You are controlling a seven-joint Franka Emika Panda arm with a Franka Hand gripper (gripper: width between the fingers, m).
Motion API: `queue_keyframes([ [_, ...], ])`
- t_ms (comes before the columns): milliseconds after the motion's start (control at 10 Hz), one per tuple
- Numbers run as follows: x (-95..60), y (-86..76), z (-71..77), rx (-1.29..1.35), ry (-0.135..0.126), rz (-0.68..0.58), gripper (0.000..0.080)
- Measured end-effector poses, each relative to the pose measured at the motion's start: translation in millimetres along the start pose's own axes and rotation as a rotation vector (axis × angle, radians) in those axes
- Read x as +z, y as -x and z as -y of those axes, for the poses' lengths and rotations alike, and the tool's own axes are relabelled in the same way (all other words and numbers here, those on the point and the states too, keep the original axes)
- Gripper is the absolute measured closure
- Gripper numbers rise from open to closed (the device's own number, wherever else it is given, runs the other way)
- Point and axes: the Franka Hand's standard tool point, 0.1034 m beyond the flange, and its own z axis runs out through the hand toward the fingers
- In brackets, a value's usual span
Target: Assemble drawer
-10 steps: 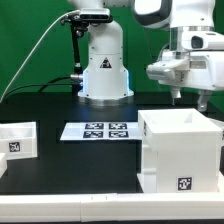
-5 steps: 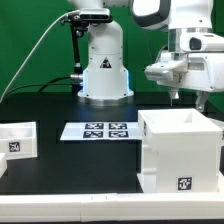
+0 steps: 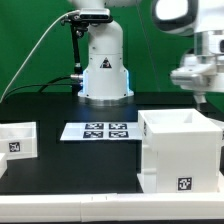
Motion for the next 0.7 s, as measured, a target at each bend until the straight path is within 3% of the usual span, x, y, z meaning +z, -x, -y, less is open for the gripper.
queue_keyframes([
  [100, 1.5, 3.4, 5.8, 0.007, 0.004, -0.009, 0.0151],
  [400, 0.8, 3.7, 5.2, 0.049, 0.001, -0.005, 0.0151],
  [600, -13.6, 0.2, -1.8, 0.168, 0.019, 0.007, 0.0151],
  [700, -18.3, 5.0, -6.9, 0.334, 0.01, 0.025, 0.0151],
])
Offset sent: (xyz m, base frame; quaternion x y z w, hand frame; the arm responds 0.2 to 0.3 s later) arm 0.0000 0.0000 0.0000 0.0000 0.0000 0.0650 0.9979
